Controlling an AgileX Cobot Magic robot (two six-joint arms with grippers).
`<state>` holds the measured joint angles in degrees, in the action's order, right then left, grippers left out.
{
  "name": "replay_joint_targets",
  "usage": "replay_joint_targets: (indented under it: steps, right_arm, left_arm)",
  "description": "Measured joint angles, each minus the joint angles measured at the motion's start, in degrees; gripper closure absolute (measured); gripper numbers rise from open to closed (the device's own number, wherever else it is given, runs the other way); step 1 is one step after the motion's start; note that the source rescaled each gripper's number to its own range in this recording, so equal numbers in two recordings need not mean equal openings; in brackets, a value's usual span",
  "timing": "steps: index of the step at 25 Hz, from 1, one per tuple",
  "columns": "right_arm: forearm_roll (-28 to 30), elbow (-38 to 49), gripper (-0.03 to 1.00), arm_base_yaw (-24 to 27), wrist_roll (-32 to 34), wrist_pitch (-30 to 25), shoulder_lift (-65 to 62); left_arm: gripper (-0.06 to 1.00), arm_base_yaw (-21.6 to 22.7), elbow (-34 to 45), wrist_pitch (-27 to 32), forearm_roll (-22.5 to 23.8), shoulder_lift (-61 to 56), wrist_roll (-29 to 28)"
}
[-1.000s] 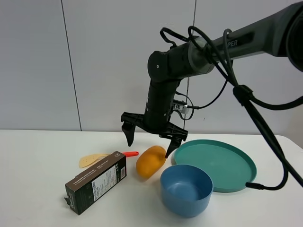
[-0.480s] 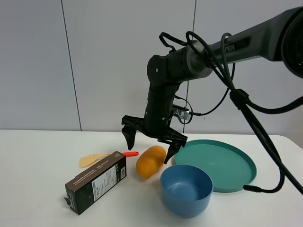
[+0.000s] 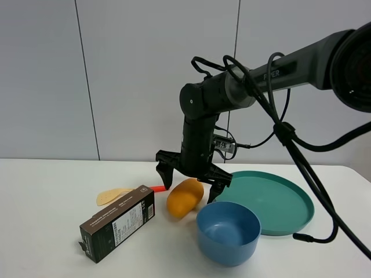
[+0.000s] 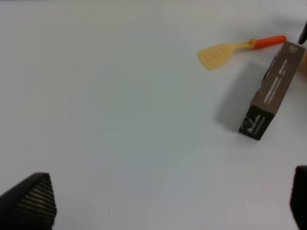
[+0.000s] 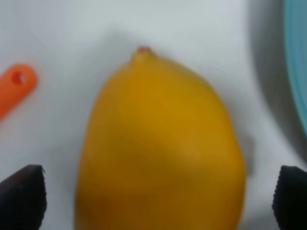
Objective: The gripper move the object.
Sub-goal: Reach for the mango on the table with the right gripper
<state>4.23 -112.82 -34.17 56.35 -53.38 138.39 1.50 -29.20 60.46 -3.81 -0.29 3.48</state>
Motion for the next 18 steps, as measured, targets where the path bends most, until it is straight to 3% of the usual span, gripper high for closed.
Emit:
replay_joint_targets:
  steps: [6, 15, 18]
  right_arm:
    - [-0.45, 0.00, 0.11, 0.36, 0.00, 7.45, 0.11]
    - [-2.09, 0.00, 0.16, 0.36, -0.60, 4.47, 2.00]
    - [-1.71, 0.00, 0.23, 0.36, -1.02, 4.20, 2.09]
  left_arm:
    - [-0.06, 0.00, 0.00, 0.00, 0.00, 0.00, 0.00]
    - [-0.06, 0.00, 0.00, 0.00, 0.00, 0.00, 0.00]
    - [-0.06, 0.00, 0.00, 0.00, 0.00, 0.00, 0.00]
